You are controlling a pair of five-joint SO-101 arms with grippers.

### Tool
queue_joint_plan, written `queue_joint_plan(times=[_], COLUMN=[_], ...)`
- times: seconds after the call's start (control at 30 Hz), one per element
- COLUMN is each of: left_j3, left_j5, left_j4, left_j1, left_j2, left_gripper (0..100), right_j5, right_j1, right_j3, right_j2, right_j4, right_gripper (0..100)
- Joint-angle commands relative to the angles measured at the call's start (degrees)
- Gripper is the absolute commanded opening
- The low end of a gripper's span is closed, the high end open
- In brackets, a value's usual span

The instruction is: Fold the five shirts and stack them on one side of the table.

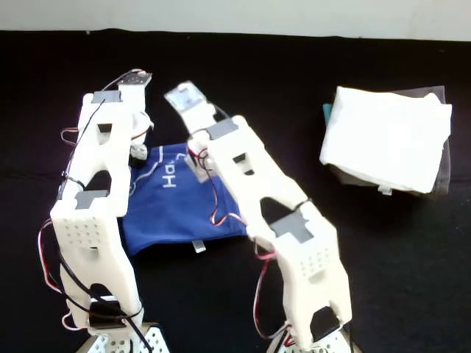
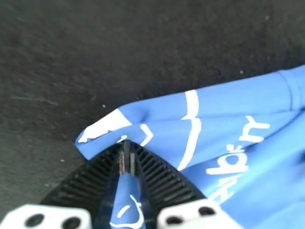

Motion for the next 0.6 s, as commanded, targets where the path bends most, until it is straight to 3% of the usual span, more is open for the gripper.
queue_joint_plan(times=[0.0,0.17,0.4,0.57], left_j3=[-3.82,-6.02,-6.02,-9.54], left_j5=[-0.35,-0.35,-0.35,0.79], left_j4=[-1.58,-1.58,-1.05,6.24], left_j1=[-2.15,-2.42,-2.51,-2.51], left_j2=[-0.22,-0.13,-0.66,-0.84], left_gripper=[1,1,1,1], right_j5=[-0.18,-0.18,-0.18,-0.35], right_j1=[6.29,9.71,8.75,8.04], right_j3=[-5.14,-12.44,-26.33,-34.24], right_j2=[2.42,5.14,3.82,3.38], right_j4=[-0.13,4.0,16.04,24.31], right_gripper=[13.8,13.8,13.8,14.2])
